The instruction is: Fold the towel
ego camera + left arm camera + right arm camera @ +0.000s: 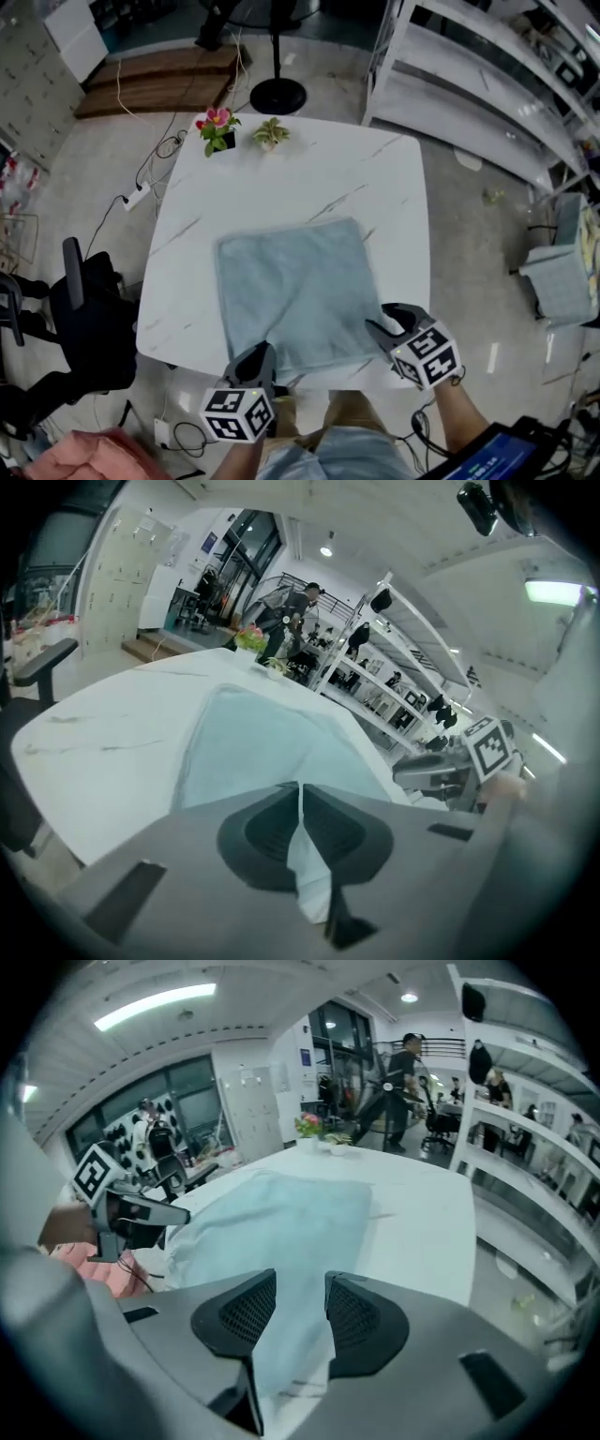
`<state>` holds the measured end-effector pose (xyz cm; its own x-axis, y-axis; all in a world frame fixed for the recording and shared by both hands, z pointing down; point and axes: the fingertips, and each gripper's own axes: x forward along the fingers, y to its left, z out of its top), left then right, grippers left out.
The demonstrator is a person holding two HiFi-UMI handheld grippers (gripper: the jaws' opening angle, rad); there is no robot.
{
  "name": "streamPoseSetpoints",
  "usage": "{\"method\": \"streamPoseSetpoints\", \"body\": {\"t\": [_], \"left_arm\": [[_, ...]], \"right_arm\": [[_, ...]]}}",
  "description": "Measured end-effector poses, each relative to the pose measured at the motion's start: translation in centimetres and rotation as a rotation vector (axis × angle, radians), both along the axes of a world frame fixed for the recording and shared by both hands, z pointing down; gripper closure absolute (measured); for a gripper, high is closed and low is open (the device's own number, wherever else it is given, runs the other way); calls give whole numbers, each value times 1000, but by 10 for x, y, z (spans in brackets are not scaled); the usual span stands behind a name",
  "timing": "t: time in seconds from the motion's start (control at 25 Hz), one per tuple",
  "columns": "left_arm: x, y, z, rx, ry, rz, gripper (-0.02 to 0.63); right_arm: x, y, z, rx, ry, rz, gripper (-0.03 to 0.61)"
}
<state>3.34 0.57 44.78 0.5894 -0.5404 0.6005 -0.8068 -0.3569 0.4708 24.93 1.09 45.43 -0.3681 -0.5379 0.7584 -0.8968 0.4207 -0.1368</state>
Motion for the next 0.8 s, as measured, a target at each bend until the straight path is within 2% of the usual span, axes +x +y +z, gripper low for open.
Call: {"method": "streamPoseSetpoints", "body": {"t": [0.08, 0.16, 0.24, 0.56, 0.64, 0.72, 0.8], "left_arm": [[5, -2, -14, 25, 22, 24, 595], [7, -4, -26, 50, 33, 47, 595], [7, -7, -35, 73, 31, 67, 595], [-6, -16, -44, 137, 27, 87, 595], [-13, -13, -45, 140, 23, 83, 595], [-22, -10, -44, 139, 24, 68, 595], [-32, -7, -44, 135, 31, 47, 595]], "right_arm": [[22, 5, 3, -28, -51, 115, 396], [35, 7, 7, -68, -154, 225, 393], [38, 8, 15, -109, -228, 292, 384], [37, -12, 46, -145, -229, 393, 358], [40, -16, 49, -151, -214, 413, 406], [37, -19, 50, -175, -225, 402, 508], [32, -24, 44, -163, -252, 405, 539]]}}
